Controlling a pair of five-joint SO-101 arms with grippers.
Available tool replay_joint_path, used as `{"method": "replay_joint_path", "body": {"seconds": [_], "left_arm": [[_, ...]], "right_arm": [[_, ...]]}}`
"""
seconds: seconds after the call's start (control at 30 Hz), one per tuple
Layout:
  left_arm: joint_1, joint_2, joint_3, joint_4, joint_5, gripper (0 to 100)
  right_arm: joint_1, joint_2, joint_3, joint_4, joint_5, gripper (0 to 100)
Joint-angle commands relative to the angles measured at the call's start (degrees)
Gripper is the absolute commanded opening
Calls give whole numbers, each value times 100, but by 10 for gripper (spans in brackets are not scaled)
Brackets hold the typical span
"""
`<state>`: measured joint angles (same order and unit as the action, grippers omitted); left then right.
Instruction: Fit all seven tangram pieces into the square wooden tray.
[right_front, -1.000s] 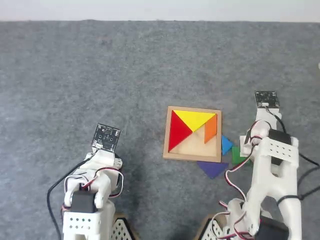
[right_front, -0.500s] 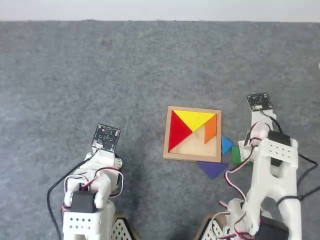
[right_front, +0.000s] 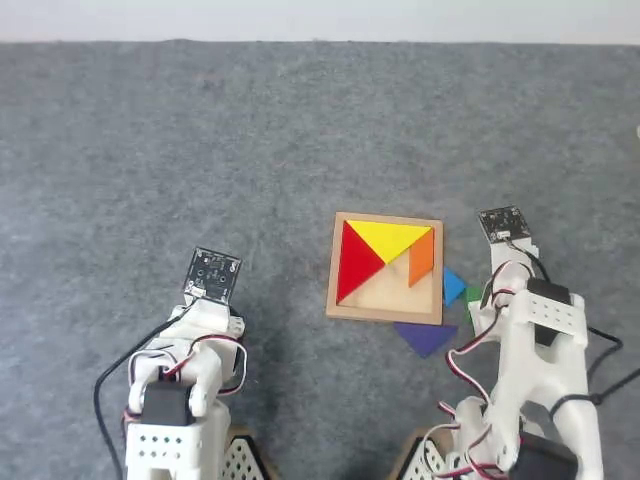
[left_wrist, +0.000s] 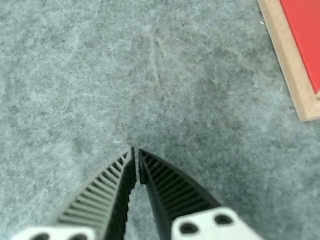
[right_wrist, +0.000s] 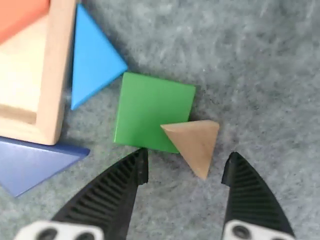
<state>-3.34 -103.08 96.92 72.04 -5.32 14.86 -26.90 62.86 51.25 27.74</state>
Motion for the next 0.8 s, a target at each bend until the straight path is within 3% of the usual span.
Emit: {"method": "replay_joint_path", "body": {"seconds": [0.0,0.33,0.77], "left_arm": [[-35,-123,-48,26,44,15],[-35,-123,-48,26,44,15],[-35,-123,-48,26,44,15]], "right_arm": [[66,-145,-396,-110,70,253],[75,-13,-527,-365,202,253],[497,1473,-985,-954,396,221]]}}
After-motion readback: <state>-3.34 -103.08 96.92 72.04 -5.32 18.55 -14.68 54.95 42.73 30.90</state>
